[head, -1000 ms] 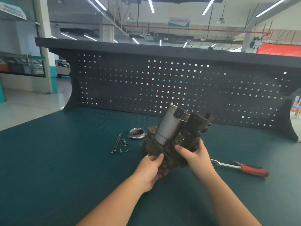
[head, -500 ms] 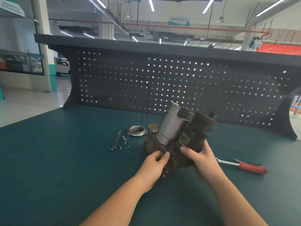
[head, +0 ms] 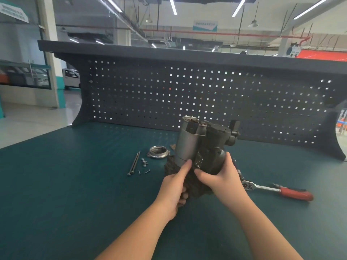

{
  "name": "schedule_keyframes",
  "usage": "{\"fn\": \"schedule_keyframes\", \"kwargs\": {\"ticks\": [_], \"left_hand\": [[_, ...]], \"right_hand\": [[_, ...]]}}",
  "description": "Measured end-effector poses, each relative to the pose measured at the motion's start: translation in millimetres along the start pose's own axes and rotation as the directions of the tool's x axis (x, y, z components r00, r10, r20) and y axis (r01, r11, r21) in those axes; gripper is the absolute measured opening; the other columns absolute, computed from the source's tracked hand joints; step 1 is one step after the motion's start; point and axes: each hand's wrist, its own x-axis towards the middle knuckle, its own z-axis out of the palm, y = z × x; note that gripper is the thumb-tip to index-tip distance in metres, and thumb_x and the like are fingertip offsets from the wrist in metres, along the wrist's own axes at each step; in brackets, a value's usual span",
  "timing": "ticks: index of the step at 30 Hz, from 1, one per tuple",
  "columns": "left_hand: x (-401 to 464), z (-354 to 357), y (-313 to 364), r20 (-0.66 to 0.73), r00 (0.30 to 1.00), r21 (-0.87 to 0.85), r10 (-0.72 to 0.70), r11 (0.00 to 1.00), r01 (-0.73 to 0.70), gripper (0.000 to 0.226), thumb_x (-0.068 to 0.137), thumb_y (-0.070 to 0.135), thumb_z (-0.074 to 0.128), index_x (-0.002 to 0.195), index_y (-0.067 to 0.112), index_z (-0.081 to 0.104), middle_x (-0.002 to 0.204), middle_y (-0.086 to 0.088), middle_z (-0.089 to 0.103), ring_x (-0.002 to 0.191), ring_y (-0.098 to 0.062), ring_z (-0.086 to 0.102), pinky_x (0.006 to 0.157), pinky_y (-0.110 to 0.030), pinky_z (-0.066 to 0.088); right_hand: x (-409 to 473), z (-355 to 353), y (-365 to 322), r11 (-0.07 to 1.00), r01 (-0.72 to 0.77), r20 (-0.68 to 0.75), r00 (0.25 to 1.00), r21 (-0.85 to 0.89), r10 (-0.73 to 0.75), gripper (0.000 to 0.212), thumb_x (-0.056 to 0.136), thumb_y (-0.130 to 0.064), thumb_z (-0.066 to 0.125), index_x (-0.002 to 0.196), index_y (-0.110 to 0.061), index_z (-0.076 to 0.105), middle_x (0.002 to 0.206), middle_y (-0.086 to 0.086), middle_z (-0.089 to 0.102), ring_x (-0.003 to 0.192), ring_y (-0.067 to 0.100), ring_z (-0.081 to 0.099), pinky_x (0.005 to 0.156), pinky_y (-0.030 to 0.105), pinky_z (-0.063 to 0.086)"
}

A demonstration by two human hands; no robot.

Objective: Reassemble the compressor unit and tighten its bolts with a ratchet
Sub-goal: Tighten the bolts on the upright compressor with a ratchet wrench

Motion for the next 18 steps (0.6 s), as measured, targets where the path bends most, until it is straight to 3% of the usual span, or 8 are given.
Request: {"fn": "schedule_keyframes", "kwargs": {"ticks": [2, 5, 8, 10, 12, 13, 15, 18], "left_hand": [[2.4, 0.3, -0.1, -0.014, 1.0, -0.081, -0.014, 0.997, 0.013, 0.042, 0.076, 0.054, 0.072, 0.06, 0.022, 0.049, 0.046, 0.007, 0.032, 0.039, -0.01, 0.028, 0.042, -0.022, 0.017], [5.1, -2.4, -1.0, -0.01, 1.0, -0.106, 0.0, 0.994, -0.001, 0.037, 0.078, 0.048, 0.068, 0.059, 0.022, 0.052, 0.046, 0.007, 0.03, 0.039, -0.01, 0.024, 0.042, -0.022, 0.016], [5.6, -7.5, -1.9, 0.064, 0.998, -0.091, -0.005, 0.996, 0.01, 0.04, 0.077, 0.051, 0.067, 0.054, 0.024, 0.052, 0.049, 0.006, 0.029, 0.041, -0.01, 0.024, 0.044, -0.023, 0.016], [5.7, -12.5, 2.2, 0.129, 0.992, 0.009, -0.005, 1.0, 0.004, 0.043, 0.078, 0.058, 0.065, 0.064, 0.019, 0.051, 0.054, 0.002, 0.032, 0.043, -0.012, 0.03, 0.047, -0.025, 0.021], [6.6, -15.8, 6.6, 0.128, 0.991, 0.294, 0.039, 0.953, -0.076, 0.055, 0.08, 0.07, 0.054, 0.068, 0.016, 0.054, 0.052, 0.001, 0.045, 0.045, -0.013, 0.044, 0.052, -0.027, 0.033], [5.7, -16.5, 9.9, 0.084, 0.991, 0.428, 0.104, 0.894, -0.13, 0.059, 0.082, 0.074, 0.047, 0.07, 0.017, 0.058, 0.056, 0.004, 0.055, 0.05, -0.01, 0.052, 0.056, -0.027, 0.039], [5.1, -18.5, 17.1, -0.041, 0.948, 0.523, 0.315, 0.815, -0.249, 0.052, 0.085, 0.073, 0.038, 0.086, 0.027, 0.062, 0.081, 0.012, 0.066, 0.074, 0.001, 0.06, 0.068, -0.023, 0.042], [-4.6, -26.9, 34.5, -0.029, 0.855, 0.296, 0.518, 0.821, -0.488, 0.057, 0.075, 0.083, 0.034, 0.108, 0.04, 0.054, 0.115, 0.019, 0.06, 0.115, -0.004, 0.056, 0.092, -0.022, 0.042]], "right_hand": [[-2.5, 4.1, -3.1, 0.999, 0.02, -0.036, 0.999, -0.041, -0.022, 0.052, 0.057, -0.032, 0.084, 0.093, -0.025, 0.048, 0.087, -0.009, 0.066, 0.077, -0.004, 0.062, 0.062, 0.012, 0.049], [-10.0, 13.1, -7.3, 0.999, 0.04, -0.083, 0.996, -0.025, -0.042, 0.063, 0.046, -0.05, 0.084, 0.092, -0.037, 0.044, 0.089, -0.014, 0.063, 0.081, -0.007, 0.061, 0.066, 0.014, 0.049], [-13.5, 21.5, -9.3, 0.997, 0.076, -0.161, 0.984, 0.029, -0.07, 0.052, 0.051, -0.047, 0.079, 0.088, -0.047, 0.042, 0.089, -0.024, 0.062, 0.08, -0.006, 0.062, 0.063, 0.009, 0.047], [-14.2, 21.7, -10.4, 0.996, 0.088, -0.21, 0.974, 0.024, -0.081, 0.045, 0.055, -0.041, 0.075, 0.086, -0.046, 0.043, 0.086, -0.026, 0.061, 0.077, -0.007, 0.061, 0.06, 0.006, 0.044], [-14.8, 18.6, -10.0, 0.995, 0.099, -0.236, 0.968, 0.023, -0.091, 0.044, 0.057, -0.037, 0.077, 0.087, -0.04, 0.046, 0.085, -0.024, 0.063, 0.076, -0.006, 0.061, 0.06, 0.005, 0.043], [-15.3, 16.5, -8.4, 0.993, 0.114, -0.238, 0.965, 0.017, -0.106, 0.044, 0.059, -0.032, 0.08, 0.088, -0.038, 0.047, 0.084, -0.024, 0.063, 0.076, -0.005, 0.061, 0.06, 0.005, 0.043], [-17.8, 13.7, -9.3, 0.993, 0.117, -0.237, 0.965, -0.002, -0.114, 0.047, 0.06, -0.026, 0.082, 0.089, -0.04, 0.048, 0.086, -0.024, 0.063, 0.077, -0.005, 0.061, 0.062, 0.005, 0.043], [-19.5, 15.0, -14.6, 0.996, 0.094, -0.255, 0.963, -0.007, -0.093, 0.048, 0.056, -0.034, 0.081, 0.09, -0.039, 0.047, 0.087, -0.02, 0.064, 0.079, -0.004, 0.062, 0.064, 0.006, 0.044]]}}
